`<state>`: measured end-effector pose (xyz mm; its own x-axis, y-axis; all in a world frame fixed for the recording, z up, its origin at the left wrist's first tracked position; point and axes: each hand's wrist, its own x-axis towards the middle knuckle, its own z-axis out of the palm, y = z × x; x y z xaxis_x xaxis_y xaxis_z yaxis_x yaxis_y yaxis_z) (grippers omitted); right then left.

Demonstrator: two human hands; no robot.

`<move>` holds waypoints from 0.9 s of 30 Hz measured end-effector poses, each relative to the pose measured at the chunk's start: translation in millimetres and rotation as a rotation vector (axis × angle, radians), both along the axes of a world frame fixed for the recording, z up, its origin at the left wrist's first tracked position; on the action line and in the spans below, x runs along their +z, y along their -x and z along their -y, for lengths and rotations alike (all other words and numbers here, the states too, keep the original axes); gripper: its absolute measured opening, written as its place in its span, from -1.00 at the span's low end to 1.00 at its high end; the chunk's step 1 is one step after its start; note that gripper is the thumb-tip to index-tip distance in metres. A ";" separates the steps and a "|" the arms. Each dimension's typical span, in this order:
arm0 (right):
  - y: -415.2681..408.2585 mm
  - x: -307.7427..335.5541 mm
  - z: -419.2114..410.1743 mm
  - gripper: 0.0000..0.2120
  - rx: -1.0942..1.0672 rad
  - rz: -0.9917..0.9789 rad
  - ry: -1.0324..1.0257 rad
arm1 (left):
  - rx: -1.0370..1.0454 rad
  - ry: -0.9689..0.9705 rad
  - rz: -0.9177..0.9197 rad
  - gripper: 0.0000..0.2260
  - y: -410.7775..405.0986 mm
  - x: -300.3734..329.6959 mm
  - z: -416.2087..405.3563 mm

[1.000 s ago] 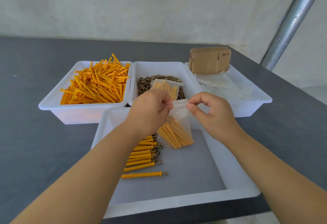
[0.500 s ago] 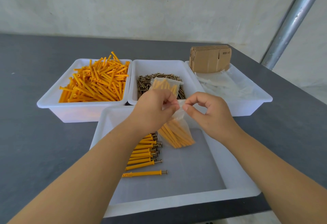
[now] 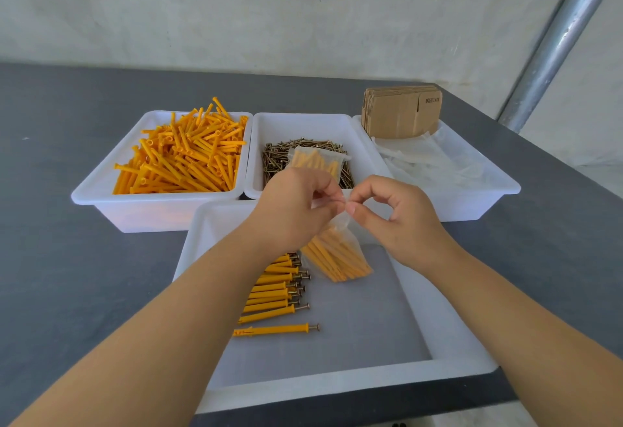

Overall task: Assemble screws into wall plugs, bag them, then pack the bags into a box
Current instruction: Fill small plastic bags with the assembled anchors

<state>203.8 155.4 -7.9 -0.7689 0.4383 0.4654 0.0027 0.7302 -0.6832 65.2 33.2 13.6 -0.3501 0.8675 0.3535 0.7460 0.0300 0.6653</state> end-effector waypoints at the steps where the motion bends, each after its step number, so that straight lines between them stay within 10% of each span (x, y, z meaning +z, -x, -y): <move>1: 0.1 0.0 -0.1 -0.93 0.004 0.001 0.002 | 0.005 -0.006 0.002 -0.92 -0.8 0.0 -0.5; 27: -1.5 -5.9 -8.7 -0.90 -0.013 -0.057 0.111 | 0.022 0.118 0.234 -0.97 27.1 0.9 12.7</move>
<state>205.3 164.1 -13.8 -0.7364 0.4998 0.4560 -0.0290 0.6500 -0.7593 38.1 20.5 14.5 -0.4299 0.8890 0.1575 0.5704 0.1323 0.8106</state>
